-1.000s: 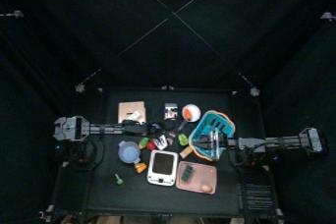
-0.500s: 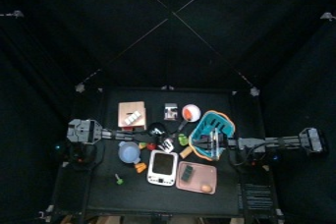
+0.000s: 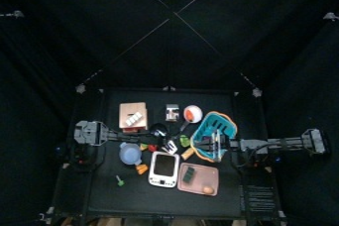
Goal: Grab salmon sushi
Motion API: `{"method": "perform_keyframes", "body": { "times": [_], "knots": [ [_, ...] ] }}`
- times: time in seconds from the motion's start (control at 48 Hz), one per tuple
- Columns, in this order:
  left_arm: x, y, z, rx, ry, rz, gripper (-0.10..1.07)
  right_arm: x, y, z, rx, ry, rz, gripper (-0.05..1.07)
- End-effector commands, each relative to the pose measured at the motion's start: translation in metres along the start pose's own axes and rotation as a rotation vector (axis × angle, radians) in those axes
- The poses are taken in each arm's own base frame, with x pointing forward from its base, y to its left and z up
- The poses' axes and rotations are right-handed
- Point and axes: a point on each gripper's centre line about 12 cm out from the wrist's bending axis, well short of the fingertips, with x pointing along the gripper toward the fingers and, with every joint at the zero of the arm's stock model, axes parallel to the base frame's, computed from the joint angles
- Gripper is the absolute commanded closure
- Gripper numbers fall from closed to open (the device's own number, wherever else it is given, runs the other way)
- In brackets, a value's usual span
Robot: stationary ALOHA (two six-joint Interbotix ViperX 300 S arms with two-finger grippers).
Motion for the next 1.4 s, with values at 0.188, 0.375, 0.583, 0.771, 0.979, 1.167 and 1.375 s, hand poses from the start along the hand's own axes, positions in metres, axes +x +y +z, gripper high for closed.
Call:
{"method": "perform_keyframes", "body": {
  "times": [0.188,0.375,0.583,0.771,0.979,1.167,1.375],
  "knots": [
    [0.002,0.003,0.013,-0.049,-0.022,-0.002,-0.02,0.001,0.002,0.003,-0.003,-0.011,0.007,1.00],
    [0.008,0.008,0.015,-0.064,-0.022,0.013,-0.02,0.002,0.002,0.003,-0.005,-0.009,0.007,1.00],
    [0.011,0.008,0.015,-0.074,-0.023,0.017,-0.01,0.002,0.002,0.002,-0.006,-0.008,0.008,1.00],
    [0.013,0.009,0.014,-0.074,-0.022,0.020,0.03,0.002,0.002,0.002,-0.006,-0.008,0.008,1.00],
    [0.013,0.008,0.014,-0.072,-0.021,0.019,0.20,0.001,0.002,0.002,-0.006,-0.006,0.008,1.00],
    [-0.001,0.007,0.015,-0.042,-0.038,0.018,0.34,0.001,0.002,0.002,-0.006,-0.006,0.008,1.00],
    [-0.038,0.006,0.013,0.056,-0.113,0.016,0.35,0.002,0.002,0.002,-0.008,-0.008,0.008,1.00]
  ]
}}
